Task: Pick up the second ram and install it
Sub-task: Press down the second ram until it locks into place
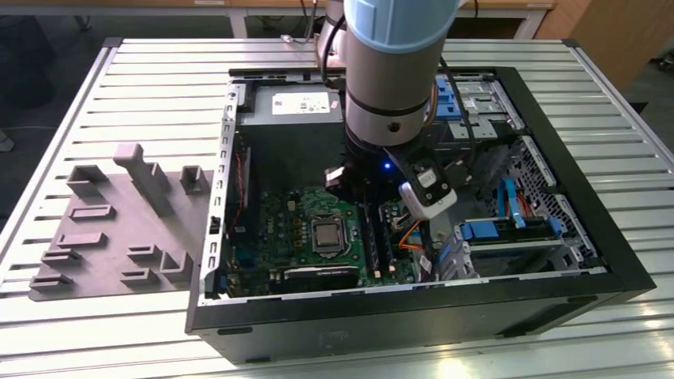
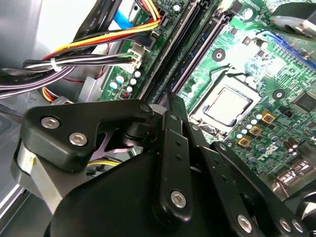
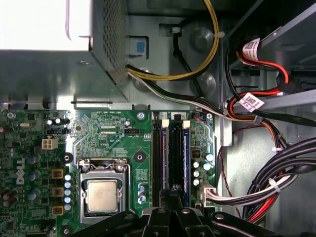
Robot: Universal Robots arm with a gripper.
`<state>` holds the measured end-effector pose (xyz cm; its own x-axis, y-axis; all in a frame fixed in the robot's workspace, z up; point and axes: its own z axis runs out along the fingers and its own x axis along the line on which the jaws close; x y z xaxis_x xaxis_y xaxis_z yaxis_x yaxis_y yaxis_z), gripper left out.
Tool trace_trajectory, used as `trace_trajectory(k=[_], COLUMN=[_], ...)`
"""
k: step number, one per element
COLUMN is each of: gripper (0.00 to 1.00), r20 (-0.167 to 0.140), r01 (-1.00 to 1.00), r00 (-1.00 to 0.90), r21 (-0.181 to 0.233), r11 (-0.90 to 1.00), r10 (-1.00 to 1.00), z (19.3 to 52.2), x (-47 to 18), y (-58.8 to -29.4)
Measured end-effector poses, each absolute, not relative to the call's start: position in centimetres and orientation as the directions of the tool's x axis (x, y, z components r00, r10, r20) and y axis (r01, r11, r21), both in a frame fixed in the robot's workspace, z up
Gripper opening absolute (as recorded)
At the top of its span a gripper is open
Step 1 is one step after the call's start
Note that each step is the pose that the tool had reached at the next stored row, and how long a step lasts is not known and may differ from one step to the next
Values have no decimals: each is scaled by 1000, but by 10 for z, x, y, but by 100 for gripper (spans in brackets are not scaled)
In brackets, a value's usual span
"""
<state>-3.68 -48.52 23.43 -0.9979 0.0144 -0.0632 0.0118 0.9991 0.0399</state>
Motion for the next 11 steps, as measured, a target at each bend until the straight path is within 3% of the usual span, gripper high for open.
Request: trace_trajectory(k=[11], gripper=[11], r20=[-63], r01=[12], r00=[-998], r21=[40], r11=[999], r10=[14], z=[234], x=[-37], y=[-488])
